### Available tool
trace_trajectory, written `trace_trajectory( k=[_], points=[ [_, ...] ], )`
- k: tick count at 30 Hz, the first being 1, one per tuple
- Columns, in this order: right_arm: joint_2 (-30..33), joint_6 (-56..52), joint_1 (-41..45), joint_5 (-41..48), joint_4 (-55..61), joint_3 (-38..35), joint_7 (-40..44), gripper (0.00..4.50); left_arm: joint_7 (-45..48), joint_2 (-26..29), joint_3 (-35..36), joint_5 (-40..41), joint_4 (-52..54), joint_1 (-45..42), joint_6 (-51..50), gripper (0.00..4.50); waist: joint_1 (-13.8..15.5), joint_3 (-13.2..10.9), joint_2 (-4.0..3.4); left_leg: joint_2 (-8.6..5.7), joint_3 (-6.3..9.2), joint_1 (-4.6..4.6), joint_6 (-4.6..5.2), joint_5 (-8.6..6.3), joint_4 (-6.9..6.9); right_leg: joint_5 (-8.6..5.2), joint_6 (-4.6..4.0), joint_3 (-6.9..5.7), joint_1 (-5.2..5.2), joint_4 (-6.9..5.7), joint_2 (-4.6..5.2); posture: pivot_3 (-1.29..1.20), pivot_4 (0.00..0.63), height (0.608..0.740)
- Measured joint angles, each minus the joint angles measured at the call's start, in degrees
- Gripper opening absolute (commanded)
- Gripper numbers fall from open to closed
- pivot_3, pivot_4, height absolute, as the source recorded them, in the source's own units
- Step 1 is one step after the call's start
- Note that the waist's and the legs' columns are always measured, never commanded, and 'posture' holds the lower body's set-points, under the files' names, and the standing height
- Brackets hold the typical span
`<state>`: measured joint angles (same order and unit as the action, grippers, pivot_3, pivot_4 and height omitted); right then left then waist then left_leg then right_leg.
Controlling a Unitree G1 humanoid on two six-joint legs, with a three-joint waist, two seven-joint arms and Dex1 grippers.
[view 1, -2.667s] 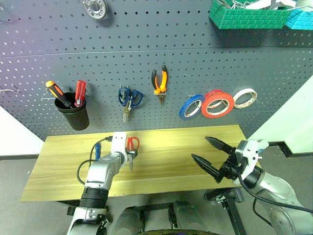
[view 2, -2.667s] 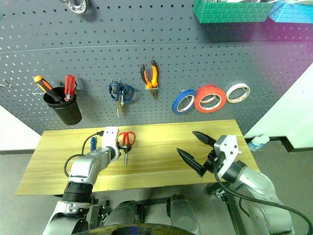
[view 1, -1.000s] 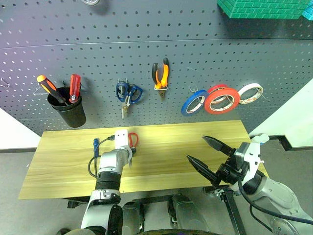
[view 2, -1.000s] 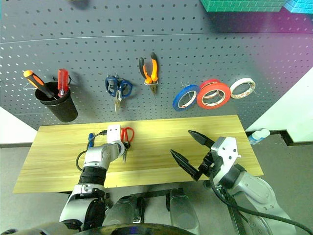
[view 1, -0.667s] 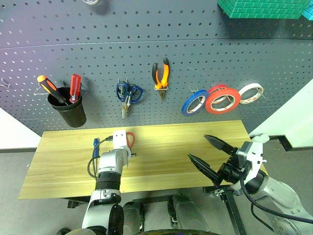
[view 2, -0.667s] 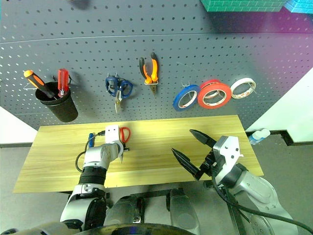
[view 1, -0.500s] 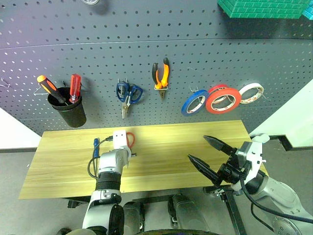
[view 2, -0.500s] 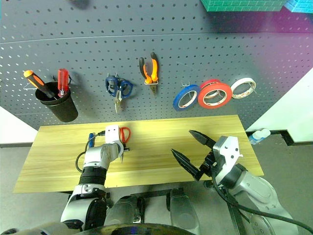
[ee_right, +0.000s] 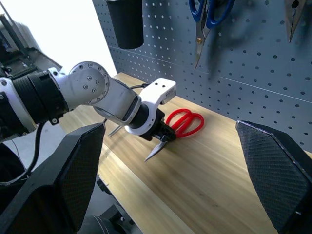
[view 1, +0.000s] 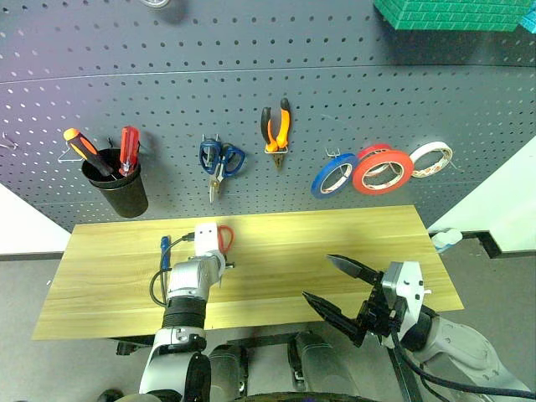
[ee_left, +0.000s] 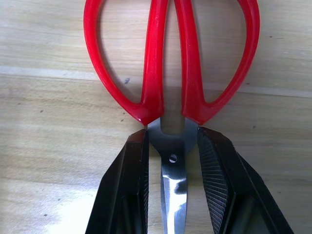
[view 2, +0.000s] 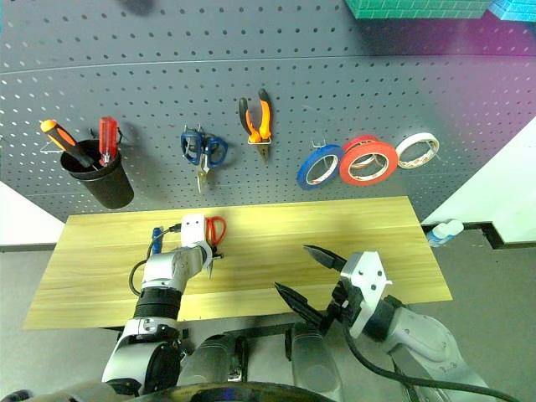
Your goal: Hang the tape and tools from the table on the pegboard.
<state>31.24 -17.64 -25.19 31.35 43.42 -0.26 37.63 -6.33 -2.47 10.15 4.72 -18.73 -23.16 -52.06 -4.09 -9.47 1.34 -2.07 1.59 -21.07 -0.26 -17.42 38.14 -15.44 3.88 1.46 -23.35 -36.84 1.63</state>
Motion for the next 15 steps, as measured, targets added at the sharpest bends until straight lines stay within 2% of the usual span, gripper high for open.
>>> trace_trajectory(
  k=[6, 9, 11, 12, 14, 15],
  points=[
    [-0.2, 0.6, 1.7, -0.5, -0.2, 0.0, 0.1, 4.50, 2.3, 1.2, -3.9, -0.4, 8.1, 5.2, -3.1, 1.10, 0.0, 0.0, 0.02, 0.00, 0.02, -0.33, 0.03, -0.02, -0.08, 0.15, -0.20, -0.01, -0.27, 0.17, 0.02, -0.23, 0.157, 0.734],
    [-0.2, 1.6, 4.3, -0.3, -3.8, 0.2, 2.3, 4.50, 3.9, 3.6, -6.7, -0.6, 13.2, 7.9, -5.5, 1.10, 0.0, -0.1, 0.07, 0.00, 0.04, -0.35, 0.04, -0.03, -0.15, 0.19, -0.26, -0.01, -0.28, 0.25, 0.04, -0.21, 0.147, 0.734],
    [0.0, 7.8, 14.9, -0.2, -23.7, -1.7, 10.4, 4.50, 5.3, 5.7, -8.6, -1.0, 15.7, 8.5, -6.2, 1.10, -0.4, -0.2, 0.33, 0.02, 0.02, -0.23, 0.05, -0.02, -0.10, 0.59, -0.23, -0.01, 0.00, 0.63, -0.01, -0.21, 0.143, 0.734],
    [0.1, 10.7, 20.0, -0.8, -36.2, -3.5, 14.2, 4.50, 6.3, 6.4, -9.9, -1.0, 17.1, 8.7, -6.2, 1.10, -0.3, -0.3, 0.15, -0.01, -0.06, -0.22, 0.08, -0.01, -0.02, 0.76, -0.32, -0.01, 0.17, 0.87, 0.09, -0.20, 0.138, 0.734],
    [0.3, 14.5, 23.7, -1.5, -48.7, -5.5, 18.6, 4.50, 7.8, 8.0, -11.4, -1.0, 18.8, 9.7, -6.1, 1.10, 0.4, -0.3, -0.38, -0.07, -0.15, -0.36, 0.27, 0.10, -0.08, 0.78, -0.29, -0.22, 0.06, 0.81, 0.43, -0.20, 0.136, 0.734],
    [-0.1, 16.3, 24.5, -1.8, -51.8, -5.4, 20.7, 4.50, 8.7, 9.2, -11.6, -1.0, 19.0, 10.2, -6.1, 1.10, 0.5, -0.3, -0.42, -0.04, -0.18, -0.36, 0.28, 0.10, -0.12, 0.78, -0.27, -0.22, -0.03, 0.72, 0.41, -0.19, 0.133, 0.734]
  ],
)
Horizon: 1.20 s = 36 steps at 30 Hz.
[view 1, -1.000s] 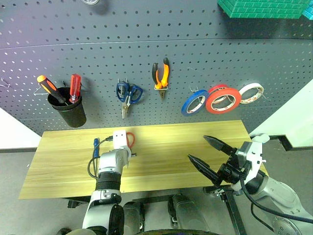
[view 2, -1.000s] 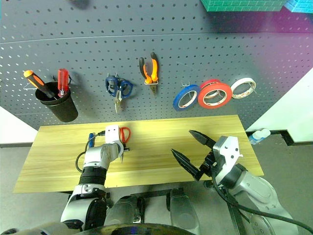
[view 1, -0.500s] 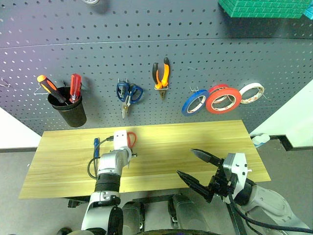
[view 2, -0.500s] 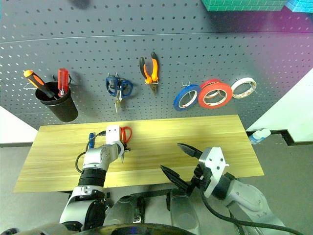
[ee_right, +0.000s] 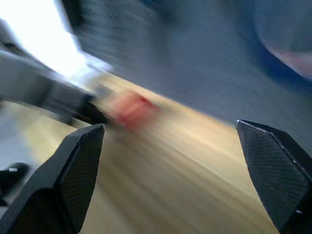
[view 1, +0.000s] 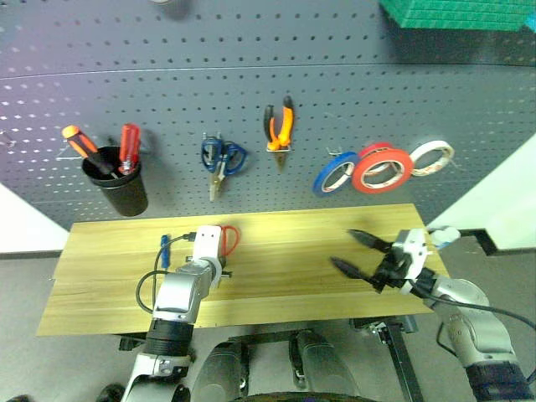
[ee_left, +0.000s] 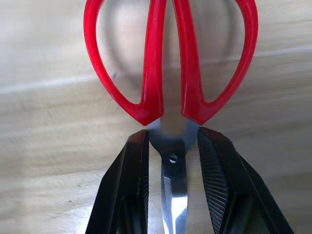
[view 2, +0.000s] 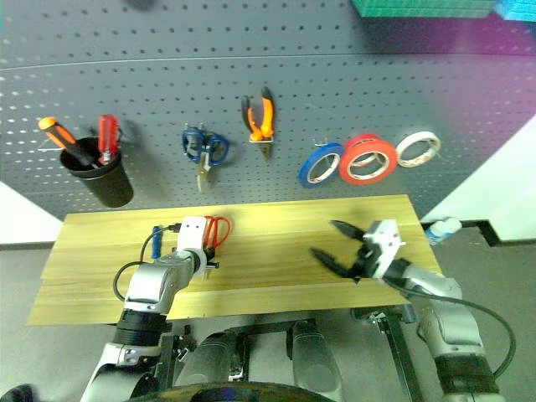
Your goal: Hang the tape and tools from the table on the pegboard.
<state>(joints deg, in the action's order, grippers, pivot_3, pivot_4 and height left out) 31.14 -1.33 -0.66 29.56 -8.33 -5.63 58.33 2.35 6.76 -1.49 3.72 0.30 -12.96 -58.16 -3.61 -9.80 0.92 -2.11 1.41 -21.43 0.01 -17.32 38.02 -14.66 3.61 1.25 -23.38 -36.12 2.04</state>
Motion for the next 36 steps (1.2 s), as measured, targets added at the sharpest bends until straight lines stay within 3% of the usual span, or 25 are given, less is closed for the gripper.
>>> trace_trajectory(
  k=[5, 17, 19, 21, 24, 36],
  points=[
    [-1.3, 5.5, 3.8, -1.3, -8.0, 0.2, 5.8, 4.50, 1.1, 0.2, 0.3, 0.2, 1.8, 0.9, 0.0, 1.10, -0.1, 0.1, -0.21, 0.04, -0.02, -0.22, -0.01, 0.01, -0.25, -0.03, 0.00, 0.02, -0.26, 0.01, -0.03, -0.19, 0.131, 0.734],
    [-2.1, 6.1, 5.2, -1.5, -9.5, -0.4, 7.8, 4.50, 2.1, -1.5, 1.8, 1.8, 2.2, 1.3, -0.4, 1.10, -0.3, 0.1, -0.23, 0.04, -0.03, -0.10, -0.04, 0.01, -0.10, -0.01, 0.01, 0.02, -0.14, -0.10, -0.02, -0.20, 0.128, 0.734],
    [-1.8, 2.7, 1.7, -0.9, -2.0, -0.6, 5.1, 4.50, 2.4, -1.6, 1.8, 2.0, 2.5, 1.5, -0.3, 1.10, -0.2, 0.1, -0.35, 0.04, -0.01, -0.18, -0.04, 0.01, -0.12, -0.02, 0.01, 0.01, -0.21, -0.11, -0.02, -0.20, 0.127, 0.734],
    [-1.1, -4.2, -3.4, 1.2, 14.6, 0.0, -0.7, 4.50, 2.5, -1.4, 1.9, 1.9, 2.5, 1.6, -0.3, 1.10, -0.2, 0.2, -0.52, 0.04, -0.01, -0.55, -0.07, 0.03, -0.11, -0.02, 0.01, 0.02, -0.60, -0.19, -0.03, -0.20, 0.125, 0.734],
    [-0.3, -12.5, -3.9, 4.1, 29.7, 0.3, -7.9, 4.50, 2.9, -1.7, 1.7, 2.1, 2.6, 1.3, -0.2, 1.10, -0.4, 0.4, -0.41, 0.02, -0.05, -0.89, -0.16, 0.08, 0.17, 0.03, 0.09, 0.10, -0.99, -0.44, -0.04, -0.20, 0.126, 0.734],
    [-0.1, -17.5, -4.9, 5.2, 31.8, -0.3, -11.3, 4.50, 3.5, -1.7, 1.7, 2.1, 2.6, 1.6, -0.1, 1.10, -0.3, 0.5, -0.21, -0.01, -0.04, -0.88, -0.17, 0.16, 0.23, 0.13, 0.08, 0.07, -0.95, -0.45, -0.04, -0.20, 0.123, 0.734]
  ],
)
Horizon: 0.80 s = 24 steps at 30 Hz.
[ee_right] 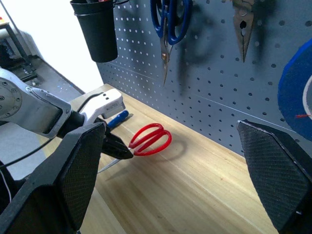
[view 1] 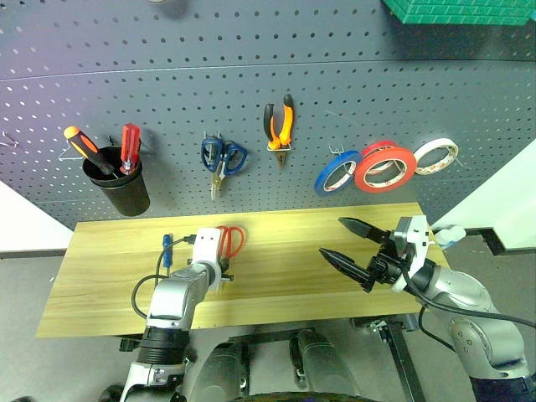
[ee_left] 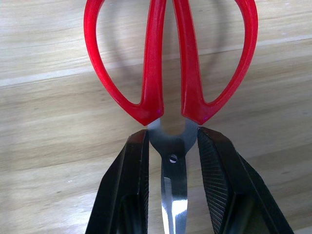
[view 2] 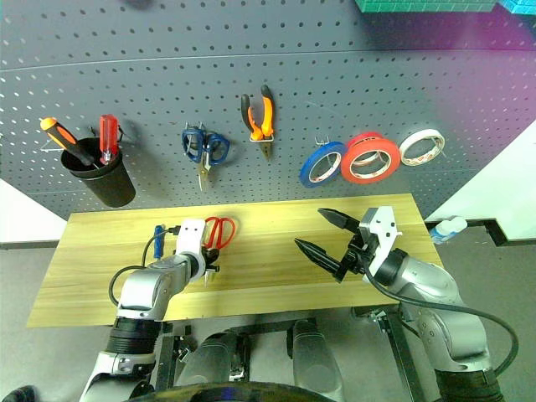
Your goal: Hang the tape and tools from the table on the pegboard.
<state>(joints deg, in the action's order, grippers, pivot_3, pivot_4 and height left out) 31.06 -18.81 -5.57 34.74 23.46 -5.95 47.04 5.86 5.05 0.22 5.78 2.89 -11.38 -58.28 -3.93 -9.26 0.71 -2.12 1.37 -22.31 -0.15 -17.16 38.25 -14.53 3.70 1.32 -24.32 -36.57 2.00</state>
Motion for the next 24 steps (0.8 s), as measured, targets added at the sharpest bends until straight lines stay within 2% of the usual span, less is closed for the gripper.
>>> trace_trajectory(
  k=[13, 24],
  points=[
    [0.0, 0.8, -0.1, -0.5, -0.4, 0.0, 0.7, 4.50, 0.0, -0.3, 0.1, 0.0, 0.0, -0.1, 0.0, 1.10, 0.0, 0.0, 0.00, 0.00, -0.02, 0.06, 0.00, 0.04, 0.16, 0.00, 0.00, 0.02, 0.00, -0.32, -0.02, -0.21, 0.130, 0.734],
    [-0.1, 2.3, -0.7, -0.9, -1.6, 0.0, 1.7, 4.50, 1.5, 0.7, 0.1, 0.1, -0.5, -0.2, 0.0, 1.10, -0.1, 0.0, 0.00, 0.00, -0.02, 0.04, 0.14, 0.12, 0.88, 0.07, 0.03, 0.02, 0.14, -0.68, -0.06, -0.20, 0.132, 0.734]
  ],
)
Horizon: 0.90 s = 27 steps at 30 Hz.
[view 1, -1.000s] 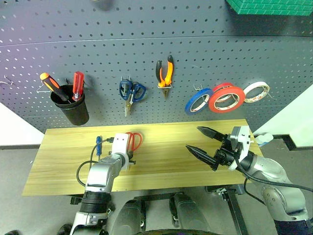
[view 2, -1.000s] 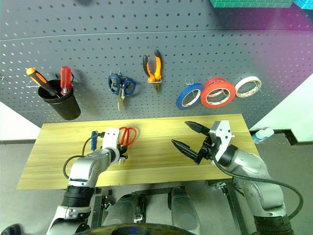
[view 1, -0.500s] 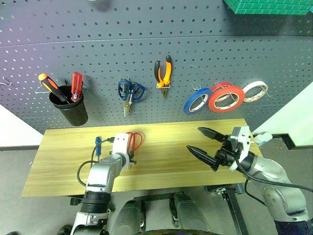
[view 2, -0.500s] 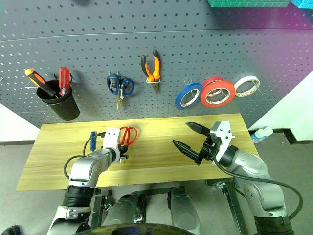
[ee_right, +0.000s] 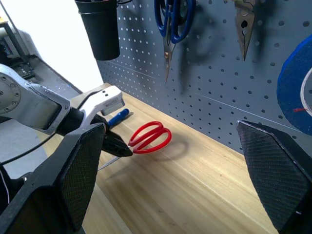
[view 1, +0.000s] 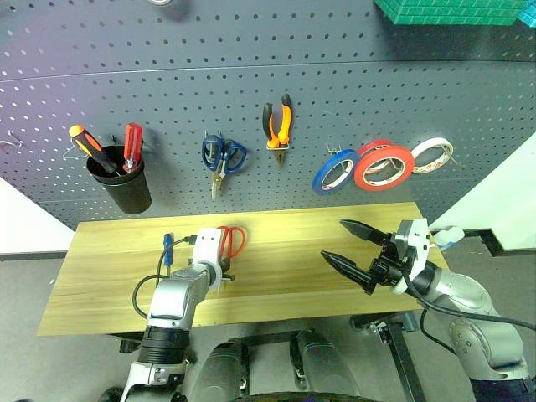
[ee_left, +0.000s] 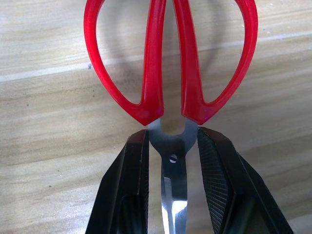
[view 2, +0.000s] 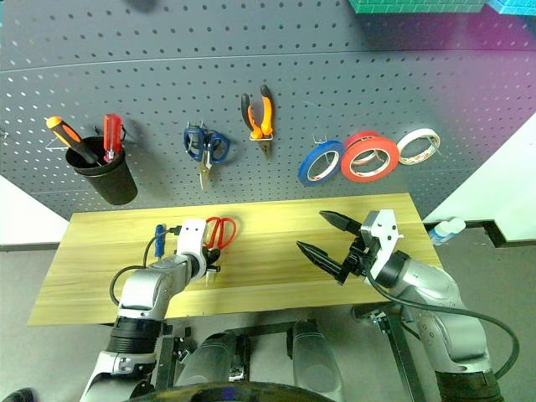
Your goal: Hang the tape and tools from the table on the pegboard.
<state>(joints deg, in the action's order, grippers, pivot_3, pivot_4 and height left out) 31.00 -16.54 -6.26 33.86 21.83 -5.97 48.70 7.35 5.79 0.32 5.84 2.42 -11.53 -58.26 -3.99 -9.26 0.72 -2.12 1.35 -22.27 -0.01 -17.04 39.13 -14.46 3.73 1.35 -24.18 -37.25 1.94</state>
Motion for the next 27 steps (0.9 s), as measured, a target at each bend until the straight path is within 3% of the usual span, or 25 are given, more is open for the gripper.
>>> trace_trajectory(
  k=[8, 14, 18, 27],
  points=[
    [-0.1, 0.7, 0.6, -0.1, -1.9, 0.0, 0.6, 4.50, 5.4, 4.3, -1.9, 1.8, 2.5, 0.7, -0.4, 1.10, 0.0, 0.0, 0.00, 0.00, 0.00, -0.01, 0.01, 0.03, 0.00, 0.02, -0.02, 0.02, 0.00, 0.00, 0.01, -0.18, 0.127, 0.734],
    [-0.2, 0.8, 1.7, -1.0, -3.2, 0.1, 1.2, 4.50, 9.6, 9.7, -7.4, 1.4, 6.6, 3.6, 2.6, 1.10, 0.0, 0.0, -0.04, 0.01, 0.00, 0.00, 0.01, 0.03, -0.02, 0.02, -0.03, 0.03, -0.02, -0.01, 0.03, -0.17, 0.122, 0.734],
    [-0.3, 1.0, 2.3, -1.2, -3.6, 0.1, 1.4, 4.50, 11.5, 13.8, -10.2, -0.3, 8.3, 6.5, 9.0, 1.10, 0.1, 0.0, -0.08, 0.01, 0.00, 0.00, 0.01, 0.03, -0.02, 0.03, -0.06, 0.03, -0.02, -0.01, 0.06, -0.16, 0.118, 0.734],
    [-0.7, 1.1, 3.3, -1.6, -4.0, 0.1, 1.4, 4.50, 13.4, 15.0, -7.7, -0.2, 10.7, 12.0, 25.3, 1.10, 0.1, 0.1, -0.20, 0.01, -0.02, -0.03, 0.02, 0.03, -0.03, 0.03, -0.06, 0.02, -0.04, 0.01, 0.12, -0.17, 0.111, 0.734]
  ],
)
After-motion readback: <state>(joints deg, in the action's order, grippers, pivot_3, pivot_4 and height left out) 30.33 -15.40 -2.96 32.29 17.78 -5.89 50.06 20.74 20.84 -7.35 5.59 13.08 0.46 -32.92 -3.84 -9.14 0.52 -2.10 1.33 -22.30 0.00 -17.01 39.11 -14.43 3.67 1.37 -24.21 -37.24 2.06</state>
